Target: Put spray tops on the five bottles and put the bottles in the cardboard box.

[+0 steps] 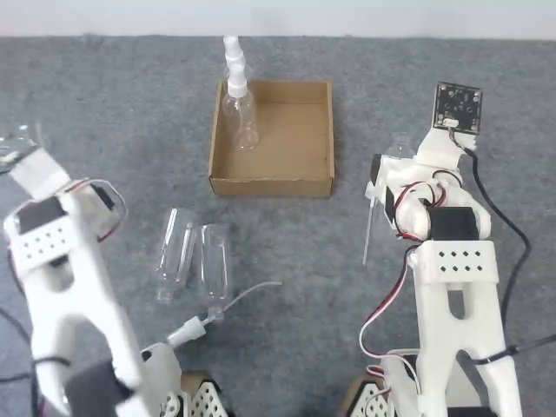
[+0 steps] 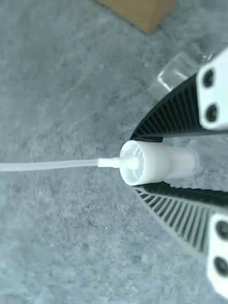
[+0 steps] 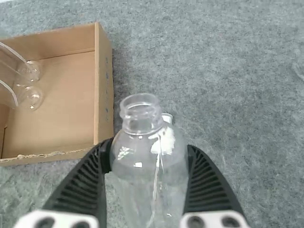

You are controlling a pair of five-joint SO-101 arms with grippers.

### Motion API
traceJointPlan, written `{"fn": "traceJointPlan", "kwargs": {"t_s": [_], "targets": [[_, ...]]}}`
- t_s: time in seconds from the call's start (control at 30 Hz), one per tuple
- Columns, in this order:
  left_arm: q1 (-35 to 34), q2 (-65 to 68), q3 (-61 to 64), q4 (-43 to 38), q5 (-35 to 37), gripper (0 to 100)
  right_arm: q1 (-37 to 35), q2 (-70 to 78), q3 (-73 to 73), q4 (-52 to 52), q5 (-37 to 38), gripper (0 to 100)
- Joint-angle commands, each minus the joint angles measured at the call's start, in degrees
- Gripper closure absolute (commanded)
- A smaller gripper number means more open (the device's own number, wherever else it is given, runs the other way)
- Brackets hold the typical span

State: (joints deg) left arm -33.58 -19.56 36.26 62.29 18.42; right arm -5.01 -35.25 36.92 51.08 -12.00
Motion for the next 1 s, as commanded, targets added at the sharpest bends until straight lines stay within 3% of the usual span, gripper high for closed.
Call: {"fn": "traceJointPlan", "kwargs": {"t_s": [0.0,0.13,0.37,0.6,0.77,0.97], "targets": [[-0.97,4.22,-7.25,-1.23,8.18,99,0.48,-2.59,-1.85,-1.45,-0.35,97.6],[-0.97,7.38,-9.54,-1.23,17.41,99,0.48,-2.59,-1.85,-1.54,-0.35,97.6],[-1.49,7.65,-11.03,-2.99,25.23,99,0.48,-2.59,-1.85,-1.54,-0.35,97.6],[-1.85,7.47,-4.97,-12.13,41.05,99,0.48,-2.59,-1.85,-1.54,-0.35,97.6],[-2.81,7.38,-0.57,-20.4,44.84,99,0.48,-2.59,-1.85,-1.54,-0.35,97.6],[-4.66,7.38,-0.4,-20.75,46.59,99,0.48,-2.59,-1.85,-1.54,-0.35,97.6]]}}
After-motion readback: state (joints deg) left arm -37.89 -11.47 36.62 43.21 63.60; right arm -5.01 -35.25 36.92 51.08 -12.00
